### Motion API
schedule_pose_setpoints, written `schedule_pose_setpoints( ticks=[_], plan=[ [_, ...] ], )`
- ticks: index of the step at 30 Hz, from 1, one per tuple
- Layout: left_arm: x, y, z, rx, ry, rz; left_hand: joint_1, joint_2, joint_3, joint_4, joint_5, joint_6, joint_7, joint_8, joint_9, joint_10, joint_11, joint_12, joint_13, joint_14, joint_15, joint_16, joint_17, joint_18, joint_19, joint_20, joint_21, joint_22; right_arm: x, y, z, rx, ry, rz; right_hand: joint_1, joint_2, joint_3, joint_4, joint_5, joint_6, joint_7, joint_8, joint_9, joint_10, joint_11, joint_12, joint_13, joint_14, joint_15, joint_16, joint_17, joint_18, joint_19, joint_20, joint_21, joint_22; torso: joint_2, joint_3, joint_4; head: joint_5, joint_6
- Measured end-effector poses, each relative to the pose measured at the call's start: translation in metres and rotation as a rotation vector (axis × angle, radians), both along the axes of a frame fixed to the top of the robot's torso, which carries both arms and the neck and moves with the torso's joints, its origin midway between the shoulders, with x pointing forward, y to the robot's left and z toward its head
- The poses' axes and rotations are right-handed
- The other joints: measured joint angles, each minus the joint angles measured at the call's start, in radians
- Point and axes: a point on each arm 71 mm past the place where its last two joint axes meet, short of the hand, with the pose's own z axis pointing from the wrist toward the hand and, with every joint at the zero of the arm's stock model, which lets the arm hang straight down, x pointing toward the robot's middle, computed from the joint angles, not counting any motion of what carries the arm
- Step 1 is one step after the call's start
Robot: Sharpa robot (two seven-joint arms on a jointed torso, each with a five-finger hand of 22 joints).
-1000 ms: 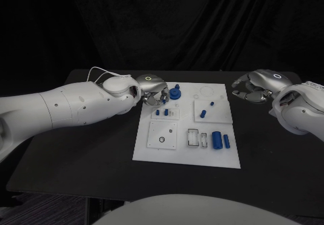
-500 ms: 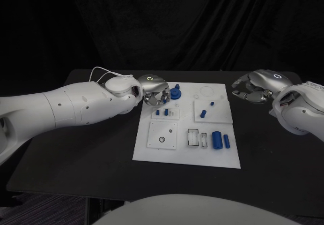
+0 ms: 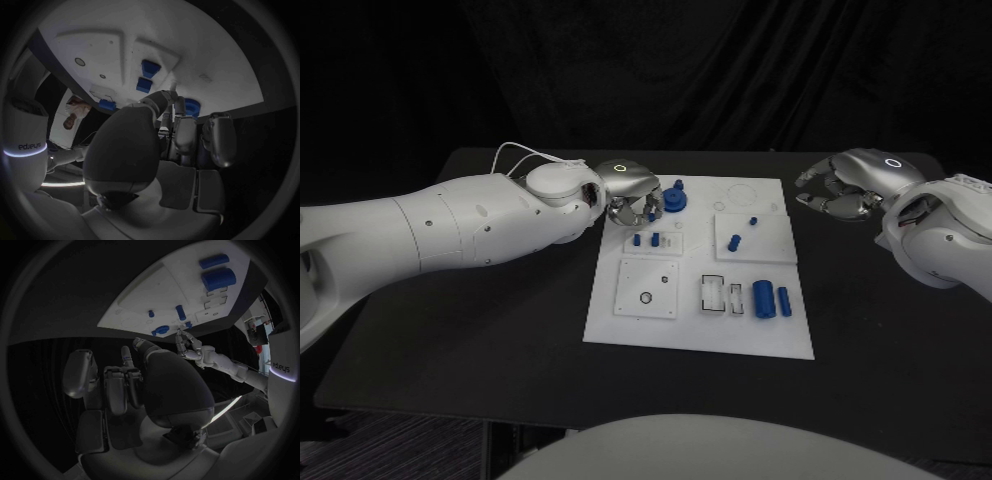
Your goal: Assemble the parts on the task board
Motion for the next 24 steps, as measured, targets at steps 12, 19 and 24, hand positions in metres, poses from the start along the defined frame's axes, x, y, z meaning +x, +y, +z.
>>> schedule_pose_setpoints(
  ticks=[12, 19, 24],
  plan=[
    [-0.0002, 0.0026, -0.0006, 0.006, 0.007, 0.007, 0.0, 0.0, 0.003, -0.003, 0.0, 0.0, 0.0, 0.0, 0.0, 0.0, 0.0, 0.0, 0.0, 0.0, 0.0, -0.005, -0.007, 0.0, 0.0, 0.0, 0.0, 0.0, 0.0002, 0.0003, -0.0001, 0.0, 0.0, 0.0, 0.0, 0.0, 0.0, 0.0, 0.0, 0.0, 0.0, 0.0, 0.0, 0.0, 0.0, 0.0, 0.0, 0.0, 0.0, 0.0, 0.0, 0.0, 0.0, 0.0, 0.0, 0.0, 0.0, 0.0, 0.0, 0.001, 0.0],
    [-0.0009, 0.0036, -0.0005, 0.005, 0.008, 0.008, 0.0, 0.0, 0.003, -0.003, 0.0, 0.0, 0.0, 0.0, 0.0, 0.0, 0.0, -0.004, 0.0, 0.0, 0.0, -0.005, -0.007, 0.0, 0.0, 0.0, 0.0, 0.0, 0.0003, 0.0005, -0.0001, 0.0, 0.0, 0.001, 0.0, 0.0, 0.004, -0.004, 0.0, 0.004, -0.004, 0.0, -0.005, 0.0, 0.0, 0.0, 0.0, 0.0, 0.0, 0.0, 0.0, 0.0, 0.0, 0.0, 0.0, 0.0, 0.0, -0.0001, 0.0008, 0.0, 0.0],
    [-0.0011, 0.0036, -0.0006, 0.006, 0.009, 0.007, 0.0, 0.0, 0.003, -0.003, 0.0, -0.004, 0.004, -0.002, -0.002, 0.0, 0.001, -0.004, 0.0, -0.004, -0.004, -0.009, -0.013, 0.0, 0.0, 0.0, -0.006, 0.0, 0.0004, 0.0007, -0.0002, 0.0, 0.0, 0.001, 0.0, 0.0, 0.004, -0.004, 0.0, 0.004, -0.004, 0.0, -0.005, 0.0, 0.0, 0.0, 0.0, 0.0, 0.0, 0.0, 0.0, 0.0, 0.0, 0.0, 0.0, 0.0, -0.001, -0.0007, 0.0007, 0.002, 0.0]
  ],
)
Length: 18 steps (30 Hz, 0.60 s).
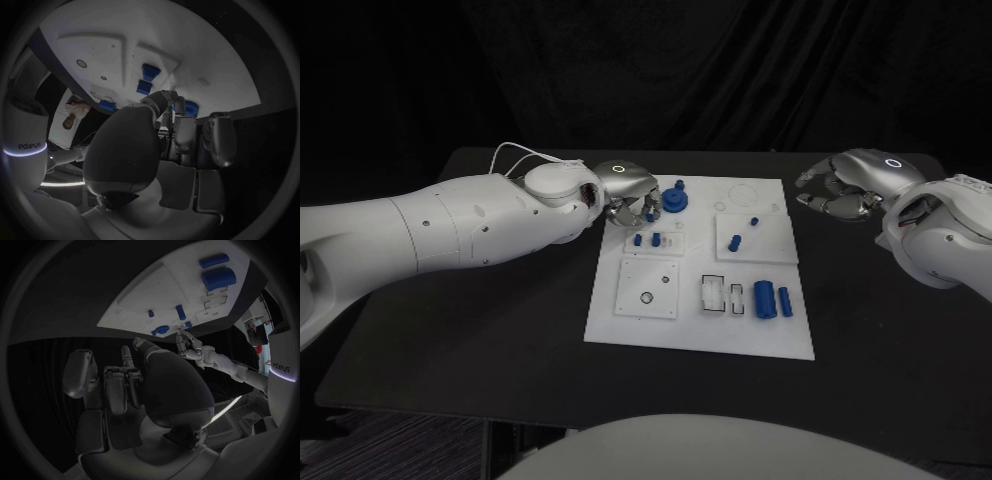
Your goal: Assemble the parts on the task board
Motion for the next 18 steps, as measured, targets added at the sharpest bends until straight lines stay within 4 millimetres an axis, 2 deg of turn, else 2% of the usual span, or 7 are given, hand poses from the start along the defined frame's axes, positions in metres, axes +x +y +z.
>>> schedule_pose_setpoints(
  ticks=[18],
  plan=[
    [-0.0001, -0.0038, -0.0015, 0.009, 0.014, -0.006, -0.004, 0.005, 0.0, 0.0, 0.0, 0.0, 0.0, -0.012, -0.006, 0.001, 0.001, -0.004, 0.0, -0.007, 0.0, -0.008, -0.014, 0.0, -0.004, 0.004, -0.005, 0.0, 0.0001, 0.0001, -0.0001, 0.0, 0.0, 0.0, 0.0, 0.0, 0.0, 0.0, 0.0, 0.0, 0.0, 0.0, 0.0, 0.0, 0.0, 0.0, 0.0, 0.0, 0.0, 0.0, 0.0, 0.0, 0.0, 0.0, 0.0, 0.001, 0.0, 0.0011, -0.0015, 0.003, 0.0]
  ],
)
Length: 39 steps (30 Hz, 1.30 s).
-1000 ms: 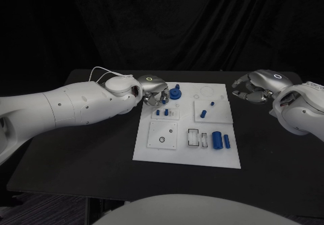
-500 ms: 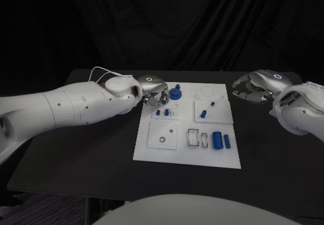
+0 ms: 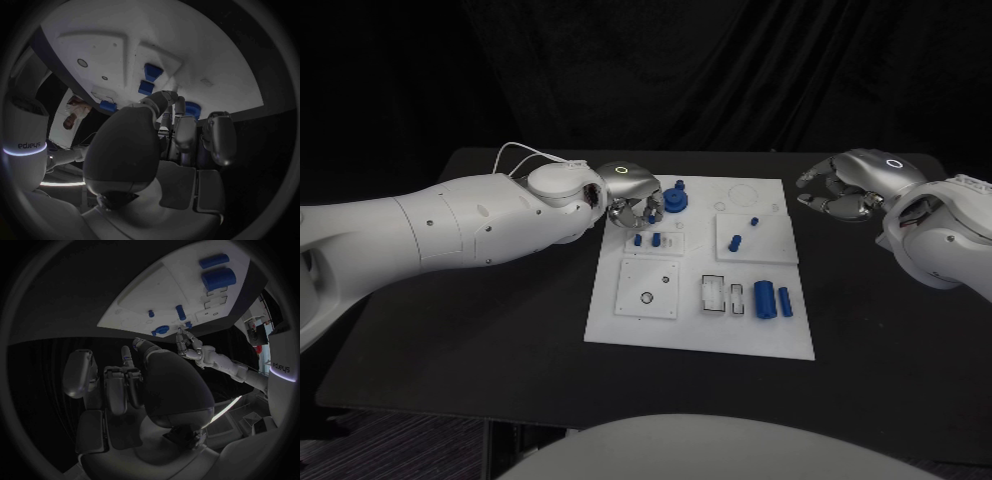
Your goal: Assemble the parts on the task board
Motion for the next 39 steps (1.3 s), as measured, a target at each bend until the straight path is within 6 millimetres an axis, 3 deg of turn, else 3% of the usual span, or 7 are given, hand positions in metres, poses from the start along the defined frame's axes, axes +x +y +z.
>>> schedule_pose_setpoints(
  ticks=[19, 24, 27, 39],
  plan=[
    [0.0007, -0.002, -0.0003, 0.003, 0.001, 0.002, 0.0, 0.0, 0.005, -0.004, 0.0, -0.015, -0.003, -0.012, -0.002, 0.005, -0.002, -0.008, -0.001, -0.006, 0.001, -0.017, -0.017, 0.0, -0.006, -0.001, -0.011, 0.0, 0.0002, 0.0004, -0.0001, 0.0, 0.0, 0.001, 0.0, 0.0, 0.0, 0.0, 0.0, 0.0, 0.0, 0.0, 0.0, 0.0, 0.0, 0.0, 0.0, 0.0, 0.0, 0.0, 0.0, 0.0, 0.0, 0.0, 0.0, 0.0, 0.001, -0.0006, 0.0002, 0.002, 0.0],
    [0.0009, -0.002, -0.001, 0.009, 0.009, 0.003, -0.012, -0.009, 0.023, -0.011, -0.072, -0.161, -0.031, -0.03, -0.058, -0.019, 0.018, -0.081, -0.044, -0.028, 0.02, -0.041, -0.046, 0.0, -0.027, 0.012, -0.042, 0.0, 0.0001, -0.0002, -0.0001, 0.0, 0.0, -0.001, 0.0, 0.0, 0.0, 0.0, 0.0, 0.0, 0.0, 0.0, 0.0, 0.0, 0.0, 0.0, 0.0, 0.0, 0.0, 0.0, 0.0, 0.0, 0.0, 0.0, 0.0, 0.0, 0.001, -0.0007, 0.0007, 0.002, 0.0],
    [0.0013, -0.0012, -0.0016, 0.014, 0.015, 0.005, -0.017, -0.016, 0.025, -0.008, -0.115, -0.215, -0.046, -0.03, -0.087, -0.035, 0.027, -0.125, -0.072, -0.042, 0.023, -0.054, -0.064, 0.0, -0.04, 0.018, -0.065, 0.0, 0.0, -0.0001, -0.0001, 0.0, 0.0, 0.0, 0.0, 0.0, 0.0, 0.0, 0.0, 0.0, 0.0, 0.0, 0.0, 0.0, 0.0, 0.0, 0.0, 0.0, 0.0, 0.0, 0.0, 0.0, 0.0, 0.0, 0.0, 0.0, 0.001, -0.0008, 0.001, 0.001, 0.0],
    [0.0024, 0.0044, -0.0027, 0.024, 0.022, 0.019, -0.01, -0.024, 0.02, -0.003, -0.15, -0.27, -0.059, -0.03, -0.127, -0.074, 0.037, -0.183, -0.109, -0.059, 0.033, -0.072, -0.089, 0.0, -0.051, 0.028, -0.096, 0.0, -0.0003, -0.0014, -0.0001, 0.0, 0.0, -0.003, 0.0, 0.0, 0.0, 0.0, 0.0, 0.0, 0.0, -0.005, -0.005, 0.0, 0.0, 0.0, 0.0, 0.0, 0.0, 0.0, 0.0, 0.0, 0.0, 0.0, -0.005, 0.0, 0.0, -0.0007, 0.0009, 0.002, 0.0]
  ],
)
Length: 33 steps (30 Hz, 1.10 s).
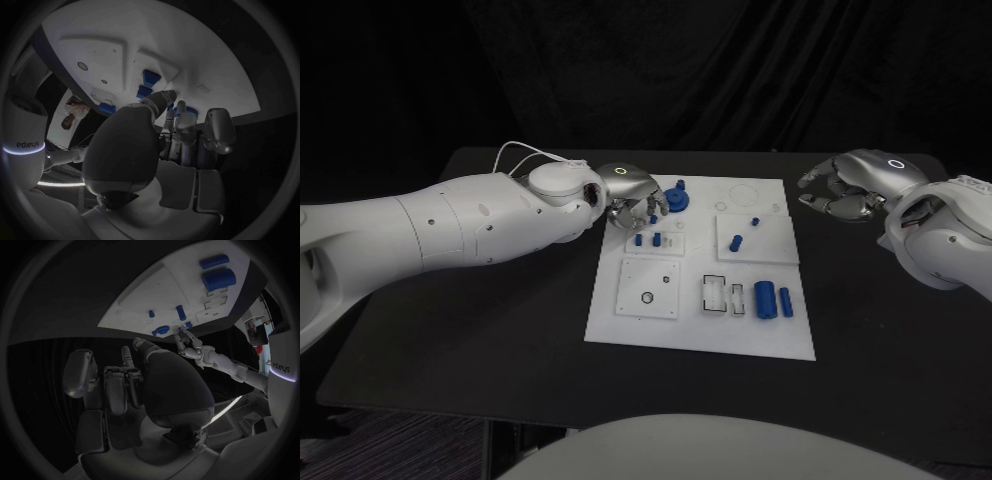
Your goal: Assemble the parts on the task board
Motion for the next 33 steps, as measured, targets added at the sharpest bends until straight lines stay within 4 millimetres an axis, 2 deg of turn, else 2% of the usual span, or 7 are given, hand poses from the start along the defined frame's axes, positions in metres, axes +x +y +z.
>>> schedule_pose_setpoints(
  ticks=[9, 14, 17, 20, 24, 28, 33],
  plan=[
    [0.002, 0.016, 0.003, -0.019, -0.041, 0.032, 0.0, 0.0, -0.024, 0.024, -0.016, 0.001, 0.001, 0.002, -0.016, -0.053, 0.007, -0.014, -0.001, -0.064, 0.008, -0.052, -0.071, 0.016, -0.054, 0.005, -0.076, 0.0, -0.001, -0.001, 0.0, 0.0, 0.0, -0.002, 0.0, 0.0, 0.0, 0.0, 0.0, 0.0, 0.0, 0.0, 0.0, 0.0, 0.0, 0.0, 0.0, 0.0, 0.0, 0.0, 0.0, 0.0, -0.004, -0.004, 0.0, 0.0, 0.0, -0.0001, 0.0001, -0.002, 0.0],
    [-0.001, 0.04, 0.011, -0.08, -0.132, 0.051, 0.003, -0.002, -0.04, 0.04, -0.016, 0.072, 0.015, 0.04, -0.018, -0.114, 0.009, 0.084, 0.082, -0.266, 0.022, -0.19, -0.26, 0.042, -0.206, 0.016, -0.266, 0.0, -0.003, -0.002, 0.001, 0.004, -0.002, -0.001, 0.0, 0.0, 0.007, -0.007, 0.0, 0.008, 0.0, 0.0, -0.004, 0.0, 0.0, -0.011, 0.0, 0.0, 0.0, -0.003, 0.0, 0.0, -0.004, -0.004, -0.003, 0.0, 0.0, -0.0003, 0.0005, -0.006, 0.0],
    [-0.006, 0.055, 0.018, -0.142, -0.182, 0.051, 0.042, 0.007, -0.052, 0.041, -0.016, 0.027, -0.017, 0.154, 0.064, -0.217, 0.002, 0.275, 0.249, -0.309, 0.023, -0.204, -0.278, 0.056, -0.25, 0.011, -0.303, 0.001, -0.004, -0.004, 0.001, 0.007, -0.005, -0.002, 0.0, 0.0, 0.01, -0.01, 0.0, 0.027, -0.002, 0.0, -0.004, 0.0, 0.0, -0.052, 0.0, 0.0, 0.0, -0.026, 0.0, 0.0, -0.004, -0.004, -0.019, 0.0, 0.0, -0.0004, 0.0007, -0.009, 0.0],
    [-0.011, 0.068, 0.024, -0.231, -0.207, 0.05, 0.054, 0.009, -0.052, 0.041, -0.016, -0.047, -0.027, 0.234, 0.127, -0.292, 0.019, 0.345, 0.311, -0.337, 0.032, -0.206, -0.283, 0.055, -0.29, 0.022, -0.324, 0.001, -0.004, -0.004, 0.002, 0.01, -0.01, -0.003, 0.0, 0.0, 0.013, -0.013, 0.0, 0.034, -0.002, 0.0, -0.003, -0.021, -0.002, -0.099, 0.0, 0.0, 0.0, -0.051, 0.0, 0.017, -0.013, -0.013, -0.047, 0.0, 0.0, -0.0007, 0.0007, -0.011, 0.0],
    [-0.019, 0.084, 0.03, -0.374, -0.164, 0.055, 0.06, 0.016, -0.085, 0.077, -0.02, -0.249, -0.035, 0.485, 0.295, -0.433, 0.034, 0.463, 0.394, -0.385, 0.045, -0.18, -0.27, 0.063, -0.354, 0.041, -0.349, 0.001, -0.005, -0.003, 0.002, 0.013, -0.013, 0.0, -0.004, -0.007, 0.022, -0.013, 0.0, 0.042, -0.004, 0.001, 0.002, -0.135, -0.001, -0.206, 0.0, 0.0, 0.0, -0.073, 0.0, 0.017, -0.024, -0.013, -0.084, 0.0, 0.0, -0.0013, 0.0004, -0.011, 0.0],
    [-0.025, 0.096, 0.034, -0.558, -0.064, 0.066, 0.038, 0.039, -0.138, 0.13, -0.021, -0.32, -0.044, 0.563, 0.316, -0.491, 0.043, 0.499, 0.405, -0.418, 0.061, -0.167, -0.26, 0.063, -0.396, 0.055, -0.397, 0.001, -0.005, 0.002, 0.003, 0.016, -0.015, 0.011, 0.001, -0.02, 0.026, -0.01, 0.0, 0.073, -0.008, 0.017, 0.015, -0.231, -0.005, -0.309, -0.032, 0.0, 0.0, -0.093, 0.0, 0.017, -0.037, -0.011, -0.117, 0.0, 0.0, -0.0029, -0.0005, -0.01, 0.0],
    [-0.031, 0.101, 0.036, -0.756, 0.091, 0.073, 0.037, 0.061, -0.172, 0.153, -0.02, -0.365, -0.057, 0.599, 0.312, -0.524, 0.057, 0.518, 0.407, -0.445, 0.077, -0.154, -0.254, 0.063, -0.419, 0.066, -0.426, 0.001, -0.003, 0.008, 0.007, 0.018, -0.021, 0.026, 0.006, -0.03, 0.032, -0.015, 0.0, 0.08, -0.012, 0.02, 0.029, -0.279, -0.01, -0.371, -0.082, 0.001, -0.006, -0.122, 0.0, 0.032, -0.063, -0.016, -0.172, 0.0, 0.0, -0.0035, -0.0001, -0.009, 0.0]
  ],
)
